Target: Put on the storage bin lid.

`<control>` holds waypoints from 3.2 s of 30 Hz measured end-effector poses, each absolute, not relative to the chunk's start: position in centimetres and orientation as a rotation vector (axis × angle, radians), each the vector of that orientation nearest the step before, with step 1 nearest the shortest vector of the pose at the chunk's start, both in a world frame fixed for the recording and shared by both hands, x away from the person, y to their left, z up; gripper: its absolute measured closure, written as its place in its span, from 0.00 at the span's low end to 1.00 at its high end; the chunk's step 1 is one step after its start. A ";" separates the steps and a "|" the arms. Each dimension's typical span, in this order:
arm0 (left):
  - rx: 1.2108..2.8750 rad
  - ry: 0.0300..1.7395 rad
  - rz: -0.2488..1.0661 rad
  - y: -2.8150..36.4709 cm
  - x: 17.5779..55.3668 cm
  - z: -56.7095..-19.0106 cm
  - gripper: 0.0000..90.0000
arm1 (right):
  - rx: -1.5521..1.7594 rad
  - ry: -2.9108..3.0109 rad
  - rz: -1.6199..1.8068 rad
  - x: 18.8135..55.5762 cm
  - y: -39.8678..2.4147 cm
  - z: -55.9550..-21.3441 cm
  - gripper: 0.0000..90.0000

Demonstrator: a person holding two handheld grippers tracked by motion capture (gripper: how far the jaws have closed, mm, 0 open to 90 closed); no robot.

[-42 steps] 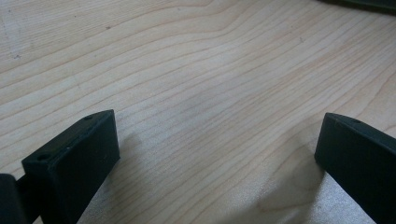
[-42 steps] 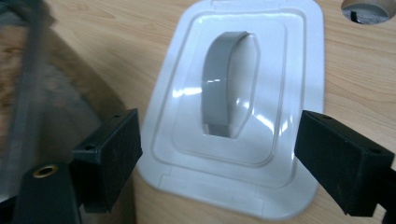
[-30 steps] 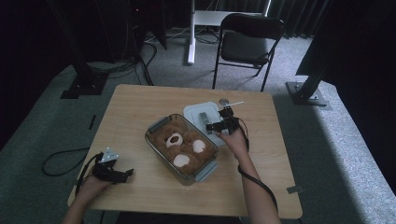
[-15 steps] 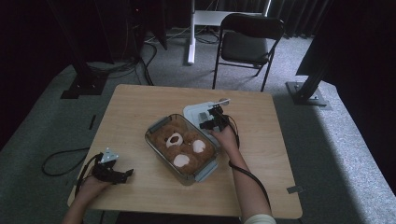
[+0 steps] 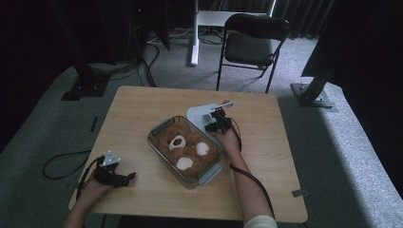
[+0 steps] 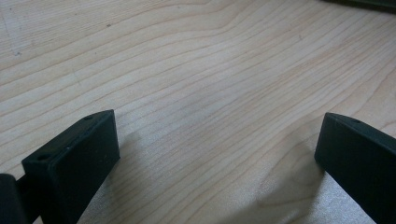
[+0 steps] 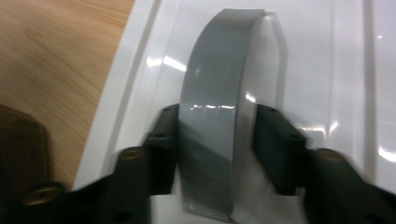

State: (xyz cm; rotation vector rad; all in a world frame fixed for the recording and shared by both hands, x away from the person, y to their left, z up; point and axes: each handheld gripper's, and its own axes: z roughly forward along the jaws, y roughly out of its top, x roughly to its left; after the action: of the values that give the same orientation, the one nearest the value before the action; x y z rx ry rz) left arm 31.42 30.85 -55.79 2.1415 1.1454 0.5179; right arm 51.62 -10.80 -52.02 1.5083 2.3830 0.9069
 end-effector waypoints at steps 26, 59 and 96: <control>2.142 1.146 0.518 30.9 31.4 -55.8 0.00 | 1.502 2.298 0.960 49.8 -15.1 -47.0 0.76; 2.141 1.144 0.520 30.9 31.4 -55.8 0.00 | 1.104 2.324 1.312 40.7 -13.9 -37.2 0.76; 2.141 1.144 0.520 30.8 31.4 -55.8 0.00 | 0.800 2.746 1.296 36.5 -6.1 -41.1 0.76</control>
State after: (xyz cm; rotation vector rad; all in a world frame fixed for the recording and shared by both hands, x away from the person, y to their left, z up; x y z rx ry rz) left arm 31.43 30.85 -55.80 2.1406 1.1444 0.5202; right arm 36.45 -6.08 -41.13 0.8002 2.7460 1.2960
